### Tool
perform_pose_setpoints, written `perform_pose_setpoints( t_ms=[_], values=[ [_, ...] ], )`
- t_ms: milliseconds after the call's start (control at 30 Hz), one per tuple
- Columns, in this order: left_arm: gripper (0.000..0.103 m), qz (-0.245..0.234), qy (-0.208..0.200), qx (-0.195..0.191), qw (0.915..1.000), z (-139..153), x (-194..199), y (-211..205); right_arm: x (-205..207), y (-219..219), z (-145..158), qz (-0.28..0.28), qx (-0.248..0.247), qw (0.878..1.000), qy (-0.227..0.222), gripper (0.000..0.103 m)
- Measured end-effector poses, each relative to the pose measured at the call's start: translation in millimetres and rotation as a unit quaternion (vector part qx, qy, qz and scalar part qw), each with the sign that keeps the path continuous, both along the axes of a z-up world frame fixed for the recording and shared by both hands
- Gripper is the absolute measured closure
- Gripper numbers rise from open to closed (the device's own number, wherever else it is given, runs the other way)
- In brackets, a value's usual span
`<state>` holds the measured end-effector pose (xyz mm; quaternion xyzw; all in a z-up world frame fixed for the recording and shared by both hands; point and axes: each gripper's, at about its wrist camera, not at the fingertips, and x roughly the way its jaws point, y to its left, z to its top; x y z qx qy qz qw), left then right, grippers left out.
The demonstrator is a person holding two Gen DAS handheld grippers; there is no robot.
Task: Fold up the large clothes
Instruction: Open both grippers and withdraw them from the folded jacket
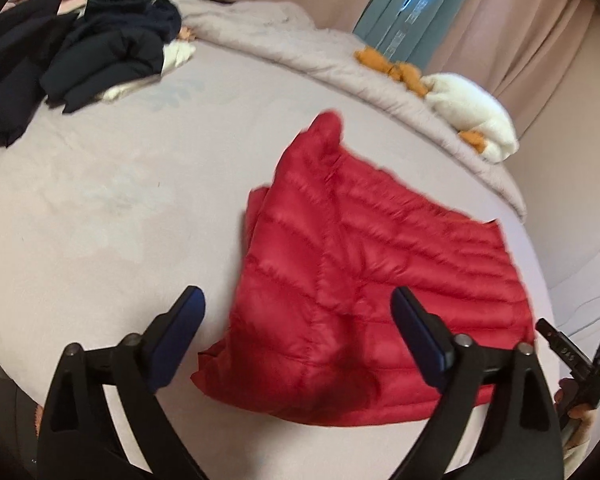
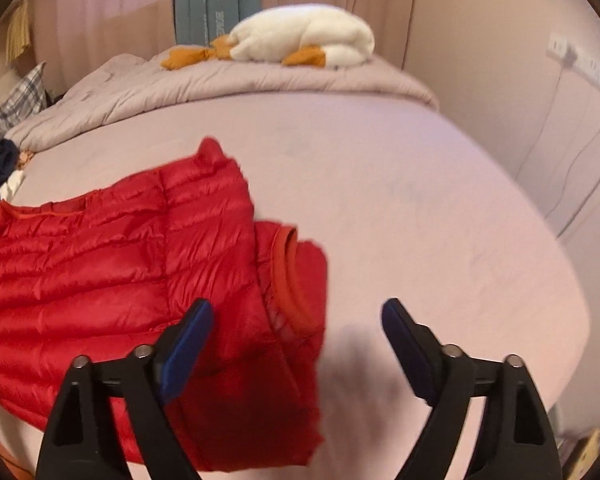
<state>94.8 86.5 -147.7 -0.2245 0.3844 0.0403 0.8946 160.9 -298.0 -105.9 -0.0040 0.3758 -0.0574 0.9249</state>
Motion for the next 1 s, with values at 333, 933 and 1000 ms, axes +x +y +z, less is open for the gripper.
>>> perform_pose_setpoints(
  t_ms=[333,933,1000],
  values=[
    [0.000,-0.004,-0.069,0.042,0.9967,59.4,-33.6,-15.3,-33.2,23.8,55.6,0.054,-0.022,0.994,-0.089,0.003],
    [0.000,-0.034,-0.047,0.070,0.9958,59.7,-50.6,-48.8,-56.8,79.7,74.5,0.164,0.056,0.979,-0.105,0.001],
    [0.000,-0.040,-0.042,0.071,0.9958,56.6,-50.0,-51.6,-59.0,80.7,72.6,0.164,0.059,0.979,-0.102,0.001]
  ],
)
